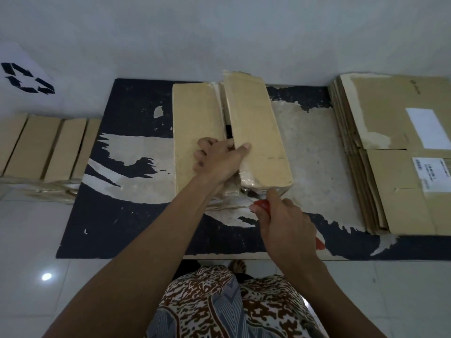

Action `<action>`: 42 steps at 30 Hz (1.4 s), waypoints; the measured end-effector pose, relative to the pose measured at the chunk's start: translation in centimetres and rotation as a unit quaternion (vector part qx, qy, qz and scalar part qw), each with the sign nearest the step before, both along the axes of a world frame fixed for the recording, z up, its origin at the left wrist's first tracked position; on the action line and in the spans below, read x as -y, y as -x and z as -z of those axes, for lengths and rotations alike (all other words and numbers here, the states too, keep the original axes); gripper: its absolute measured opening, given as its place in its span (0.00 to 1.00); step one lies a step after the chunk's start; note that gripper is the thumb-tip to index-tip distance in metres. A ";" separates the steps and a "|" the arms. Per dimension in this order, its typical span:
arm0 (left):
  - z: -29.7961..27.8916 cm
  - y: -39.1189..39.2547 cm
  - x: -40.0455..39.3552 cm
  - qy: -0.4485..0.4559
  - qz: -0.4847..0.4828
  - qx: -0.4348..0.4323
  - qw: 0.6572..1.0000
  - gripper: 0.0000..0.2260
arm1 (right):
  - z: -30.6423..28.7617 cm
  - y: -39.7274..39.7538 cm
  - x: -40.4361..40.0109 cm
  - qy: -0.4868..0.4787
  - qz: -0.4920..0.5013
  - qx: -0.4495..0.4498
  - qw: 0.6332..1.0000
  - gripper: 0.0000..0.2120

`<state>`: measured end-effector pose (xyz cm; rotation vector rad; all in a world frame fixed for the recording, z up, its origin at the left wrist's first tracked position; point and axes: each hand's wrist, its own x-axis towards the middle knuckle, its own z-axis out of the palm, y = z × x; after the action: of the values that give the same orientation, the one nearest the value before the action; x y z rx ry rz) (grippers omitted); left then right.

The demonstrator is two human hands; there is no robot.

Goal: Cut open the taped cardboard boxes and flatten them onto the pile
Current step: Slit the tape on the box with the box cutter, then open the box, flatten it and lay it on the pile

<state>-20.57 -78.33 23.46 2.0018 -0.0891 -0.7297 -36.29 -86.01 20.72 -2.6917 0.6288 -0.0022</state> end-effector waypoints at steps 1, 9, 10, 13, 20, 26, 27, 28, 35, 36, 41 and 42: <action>0.1 0.0 -0.1 -0.001 -0.003 0.008 1.000 0.10 | 0.1 0.5 0.5 -0.016 -0.007 0.013 1.000 0.19; 1.4 -0.1 -0.9 -0.055 0.005 0.075 0.996 0.13 | 1.3 3.4 5.3 -0.379 0.137 0.173 0.899 0.16; 1.6 0.0 -1.0 -0.051 0.007 0.082 0.995 0.11 | 2.5 3.5 5.8 -0.386 0.199 0.178 0.883 0.17; 2.2 0.3 -1.2 -0.059 0.028 0.113 0.991 0.09 | 6.8 2.5 8.0 -0.358 0.318 0.135 0.868 0.17; 1.6 1.1 -2.2 -0.026 0.124 0.187 0.974 0.11 | 11.8 -2.2 11.8 -0.161 0.311 -0.029 0.936 0.16; 1.8 1.1 -1.9 -0.092 0.242 0.197 0.946 0.29 | 11.8 -3.9 12.7 -0.077 0.303 -0.044 0.949 0.14; 2.1 0.9 -1.9 -0.101 0.252 0.219 0.937 0.29 | 12.0 -3.9 12.9 -0.069 0.303 -0.039 0.950 0.15; 2.3 0.7 -1.9 -0.104 0.261 0.238 0.930 0.28 | 12.1 -3.8 13.1 -0.065 0.303 -0.044 0.950 0.16; 0.0 -0.9 -2.1 -0.157 0.297 0.330 0.882 0.32 | 9.1 -4.0 11.2 -0.169 0.234 0.151 0.945 0.13; -0.4 -1.1 -2.2 -0.152 0.292 0.338 0.882 0.31 | 7.9 -3.9 10.3 -0.204 0.190 0.210 0.937 0.19; -3.3 -2.0 -4.1 -0.134 0.231 0.398 0.878 0.39 | 3.6 -3.4 6.6 -0.191 -0.132 0.235 0.944 0.41; -3.7 -2.2 -4.9 -0.141 0.220 0.412 0.873 0.37 | 3.4 -3.7 6.0 -0.166 -0.143 0.224 0.950 0.39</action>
<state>-18.34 -73.42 27.19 2.4858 -1.0182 -0.0946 -32.57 -91.98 17.33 -2.3130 0.0847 -0.3857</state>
